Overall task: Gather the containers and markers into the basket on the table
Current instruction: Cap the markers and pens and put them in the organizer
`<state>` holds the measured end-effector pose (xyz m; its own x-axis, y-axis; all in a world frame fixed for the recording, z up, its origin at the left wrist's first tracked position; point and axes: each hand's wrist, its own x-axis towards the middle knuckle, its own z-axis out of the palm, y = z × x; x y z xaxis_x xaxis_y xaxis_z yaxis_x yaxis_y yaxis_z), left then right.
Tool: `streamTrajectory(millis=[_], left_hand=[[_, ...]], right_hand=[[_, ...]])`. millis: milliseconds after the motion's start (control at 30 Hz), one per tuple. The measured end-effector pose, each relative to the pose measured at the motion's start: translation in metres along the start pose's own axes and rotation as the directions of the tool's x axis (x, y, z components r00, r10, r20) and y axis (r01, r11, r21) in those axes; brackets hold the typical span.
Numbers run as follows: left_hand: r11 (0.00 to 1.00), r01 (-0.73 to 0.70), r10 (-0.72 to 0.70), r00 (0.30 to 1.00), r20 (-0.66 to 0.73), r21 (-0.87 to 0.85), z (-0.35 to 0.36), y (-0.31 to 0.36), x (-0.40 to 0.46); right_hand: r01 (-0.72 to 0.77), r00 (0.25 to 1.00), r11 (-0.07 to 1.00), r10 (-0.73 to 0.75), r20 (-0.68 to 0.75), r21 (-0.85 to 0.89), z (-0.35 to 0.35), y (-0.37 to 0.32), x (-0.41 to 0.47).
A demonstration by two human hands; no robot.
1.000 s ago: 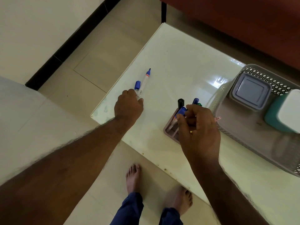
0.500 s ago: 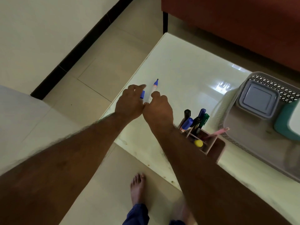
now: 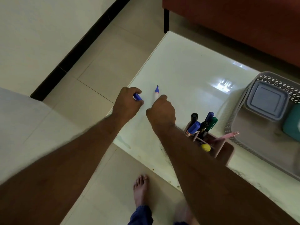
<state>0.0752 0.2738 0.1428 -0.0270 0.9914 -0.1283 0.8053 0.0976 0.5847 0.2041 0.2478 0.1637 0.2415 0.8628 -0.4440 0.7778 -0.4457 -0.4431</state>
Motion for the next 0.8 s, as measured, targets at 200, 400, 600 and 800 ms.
streamTrajectory(millis=[200, 400, 600, 800], left_hand=[[0.673, 0.335, -0.307, 0.938, 0.164, -0.660, -0.035, 0.009, -0.018], [0.559, 0.306, -0.250, 0.948, 0.195, -0.770, -0.068, 0.038, -0.033], [0.544, 0.265, -0.061, 0.959, 0.278, -0.796, -0.087, 0.084, -0.058], [0.515, 0.247, 0.054, 0.946, 0.319, -0.821, -0.078, 0.123, -0.072]], right_hand=[[0.065, 0.990, 0.981, -0.085, 0.108, 0.182, -0.024, -0.002, -0.042], [0.138, 0.989, 0.892, -0.144, -0.019, 0.430, -0.076, 0.014, -0.104], [0.246, 0.969, 0.813, -0.221, -0.111, 0.528, -0.107, 0.051, -0.147], [0.199, 0.977, 0.786, -0.109, -0.185, 0.585, -0.128, 0.079, -0.165]])
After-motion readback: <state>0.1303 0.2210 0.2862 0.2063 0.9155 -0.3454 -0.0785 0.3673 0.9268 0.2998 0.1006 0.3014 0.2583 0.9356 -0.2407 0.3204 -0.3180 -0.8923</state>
